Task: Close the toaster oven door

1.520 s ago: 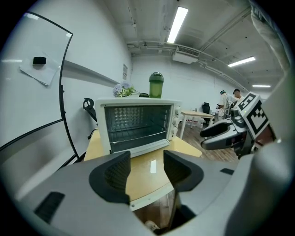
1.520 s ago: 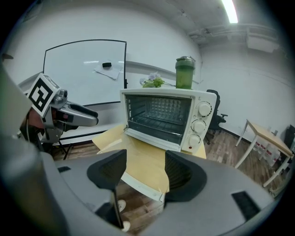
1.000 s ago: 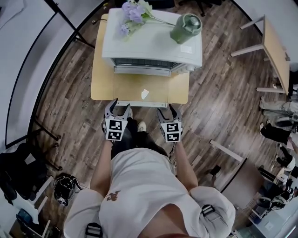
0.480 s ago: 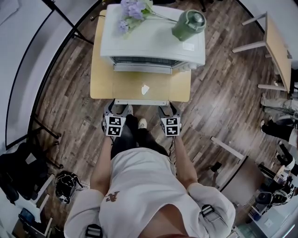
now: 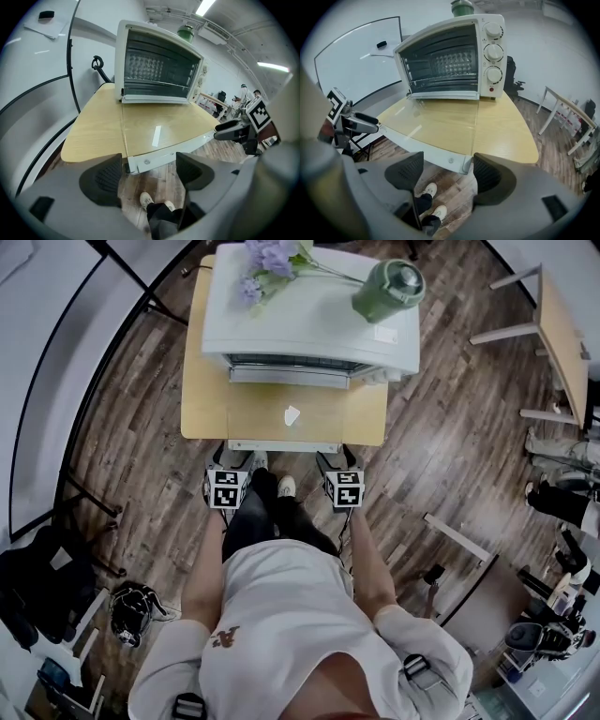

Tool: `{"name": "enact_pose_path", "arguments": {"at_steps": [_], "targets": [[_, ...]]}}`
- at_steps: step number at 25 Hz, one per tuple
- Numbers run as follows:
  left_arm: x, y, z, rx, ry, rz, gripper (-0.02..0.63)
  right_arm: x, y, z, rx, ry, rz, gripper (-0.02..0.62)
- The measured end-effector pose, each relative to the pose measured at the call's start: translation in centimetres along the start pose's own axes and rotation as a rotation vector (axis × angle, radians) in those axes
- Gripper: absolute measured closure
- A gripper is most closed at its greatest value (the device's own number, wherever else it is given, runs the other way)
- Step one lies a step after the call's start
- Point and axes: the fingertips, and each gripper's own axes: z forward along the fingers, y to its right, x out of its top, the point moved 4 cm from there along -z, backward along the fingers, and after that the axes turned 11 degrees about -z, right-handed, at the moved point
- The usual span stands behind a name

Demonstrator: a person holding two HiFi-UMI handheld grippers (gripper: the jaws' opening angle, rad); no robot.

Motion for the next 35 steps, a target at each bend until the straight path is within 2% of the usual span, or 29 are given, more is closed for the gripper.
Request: {"name": "enact_pose_path", "arguments": {"at_steps": [3, 9, 20, 26, 30, 35], "targets": [[0.0, 0.0, 0.3, -0.028, -0.004, -0.004, 0.233, -0.3, 0.0, 0.5, 0.016, -0.007, 0.028, 0.234], [-0.5, 0.2, 1.2, -0.061, -0.036, 0.014, 0.218, -1.2, -0.5, 0.9, 0.052, -0.034, 0.018, 0.199], [-0.5, 0.6, 1.4, -0.064, -0.044, 0.033, 0.216, -1.3, -0.7, 0.9, 0.075, -0.037, -0.003, 0.232], [-0.7, 0.8, 0.9, -0.043, -0.044, 0.033, 0.216, -0.9, -0.4, 0.2, 0.059, -0.032, -0.025, 0.264], [0.1, 1.0, 0.5, -0.044, 0.01, 0.071, 0.218, -0.7, -0.3, -0.4, 0.04, -0.024, -0.045, 0.285], [0.6, 1.3, -0.8, -0.036, 0.013, 0.037, 0.229, -0.1, -0.3, -1.5, 0.022, -0.001, -0.053, 0.299]]}}
